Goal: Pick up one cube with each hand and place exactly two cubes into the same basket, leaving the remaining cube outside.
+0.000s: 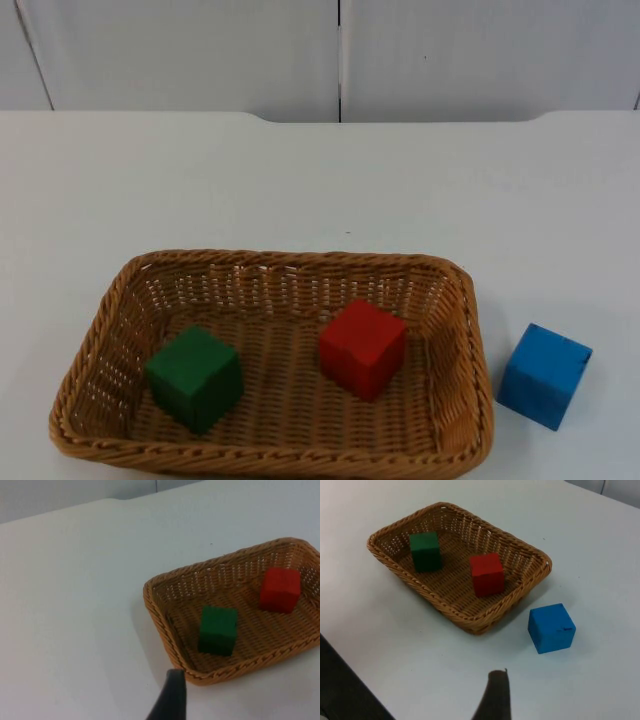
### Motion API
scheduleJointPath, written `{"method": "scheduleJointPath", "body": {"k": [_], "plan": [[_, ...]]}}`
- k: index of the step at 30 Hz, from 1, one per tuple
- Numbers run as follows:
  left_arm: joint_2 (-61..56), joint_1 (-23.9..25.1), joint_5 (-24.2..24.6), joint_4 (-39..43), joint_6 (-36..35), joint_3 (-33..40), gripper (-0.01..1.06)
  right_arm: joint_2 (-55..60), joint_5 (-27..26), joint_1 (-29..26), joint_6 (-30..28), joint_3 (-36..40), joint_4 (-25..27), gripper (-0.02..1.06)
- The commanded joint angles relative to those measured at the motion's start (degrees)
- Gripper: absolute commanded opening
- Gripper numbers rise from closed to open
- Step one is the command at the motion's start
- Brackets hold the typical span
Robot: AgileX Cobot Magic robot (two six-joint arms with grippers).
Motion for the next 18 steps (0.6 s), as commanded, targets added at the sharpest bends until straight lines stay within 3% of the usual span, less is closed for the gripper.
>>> {"method": "scheduleJointPath", "body": {"k": [1,9,13,18], "plan": [[-0.1,0.0,0.6,-0.7,-0.5,0.4,0.77,-0.2,-0.5,0.2,-0.6,0.1,0.0,0.69],[-0.1,0.0,0.5,2.0,2.6,0.4,0.77,-0.2,-0.5,0.2,-0.6,0.1,-0.3,0.69],[-0.1,0.0,0.0,2.8,-2.9,0.8,0.77,-0.2,-0.5,0.2,-0.6,0.1,-0.3,0.69],[-0.1,0.0,-0.5,2.4,-3.3,1.0,0.77,-0.2,-0.5,0.3,-0.6,0.1,-0.3,0.69]]}}
